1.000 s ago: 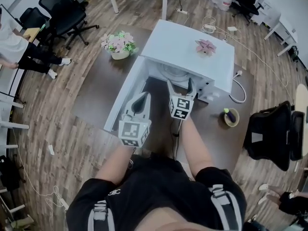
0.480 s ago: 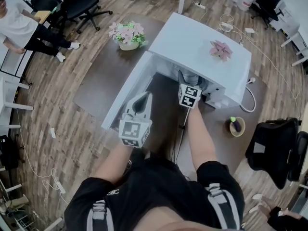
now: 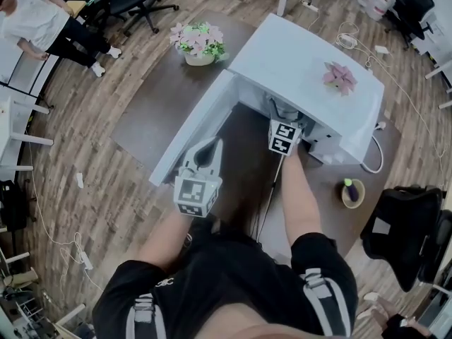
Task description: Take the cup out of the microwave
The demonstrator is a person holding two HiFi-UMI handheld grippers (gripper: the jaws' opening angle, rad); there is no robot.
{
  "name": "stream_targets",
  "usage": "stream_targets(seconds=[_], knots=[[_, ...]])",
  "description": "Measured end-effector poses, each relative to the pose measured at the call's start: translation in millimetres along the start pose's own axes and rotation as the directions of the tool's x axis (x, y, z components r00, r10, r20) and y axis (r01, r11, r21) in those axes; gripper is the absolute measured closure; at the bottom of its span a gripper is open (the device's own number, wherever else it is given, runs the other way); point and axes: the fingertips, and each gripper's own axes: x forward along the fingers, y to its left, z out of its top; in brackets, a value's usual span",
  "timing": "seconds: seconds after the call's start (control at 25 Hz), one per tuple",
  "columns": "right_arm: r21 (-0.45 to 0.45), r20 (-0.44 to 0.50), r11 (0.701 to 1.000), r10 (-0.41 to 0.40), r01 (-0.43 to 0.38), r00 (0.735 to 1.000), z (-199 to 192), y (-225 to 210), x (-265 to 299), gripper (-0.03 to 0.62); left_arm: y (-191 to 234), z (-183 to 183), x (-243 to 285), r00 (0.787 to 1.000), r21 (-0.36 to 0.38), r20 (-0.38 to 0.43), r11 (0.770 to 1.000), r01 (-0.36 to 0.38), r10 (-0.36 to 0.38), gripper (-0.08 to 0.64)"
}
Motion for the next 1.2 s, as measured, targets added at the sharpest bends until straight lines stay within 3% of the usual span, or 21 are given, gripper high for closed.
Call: stream_targets(seconds=[0.24,0.44,0.52,0.68,0.76,1.0,1.2], knots=[[-0.088,-0.015,0.995,-0.040,0.039,0.999,-2.4,4.0,3.2,0.225,-7.1,-7.0,-3.6,1.000,0.010,-0.027,1.000,0.003,-0.003,0.558],[-0.099,-0.025,0.993,-0.069,0.067,0.997,-0.3,4.8,2.7,0.264,-12.8,-11.3,-9.5,0.999,0.030,-0.048,0.999,0.019,-0.018,0.558],[-0.060,-0.020,0.995,-0.077,0.076,0.997,1.7,4.0,0.6,0.299,-13.4,-13.8,-12.7,0.998,0.030,-0.057,0.999,0.021,-0.019,0.558],[0.116,-0.056,0.993,-0.019,0.026,0.998,5.7,4.8,3.7,0.299,-13.2,-16.8,-18.8,0.997,0.038,-0.070,0.999,0.029,-0.026,0.558],[0.162,-0.091,0.987,0.005,0.010,0.996,7.2,4.9,9.6,0.295,-11.7,-16.5,-21.1,0.997,0.036,-0.071,0.999,0.028,-0.026,0.558],[0.110,-0.127,0.993,-0.031,0.046,0.991,9.9,6.5,15.1,0.277,-11.8,-17.1,-29.3,0.997,0.036,-0.073,0.998,0.043,-0.040,0.558],[0.118,-0.185,0.989,-0.063,0.086,0.981,10.3,4.0,26.1,0.261,-4.6,-17.6,-33.0,0.997,0.027,-0.076,0.999,0.037,-0.035,0.558]])
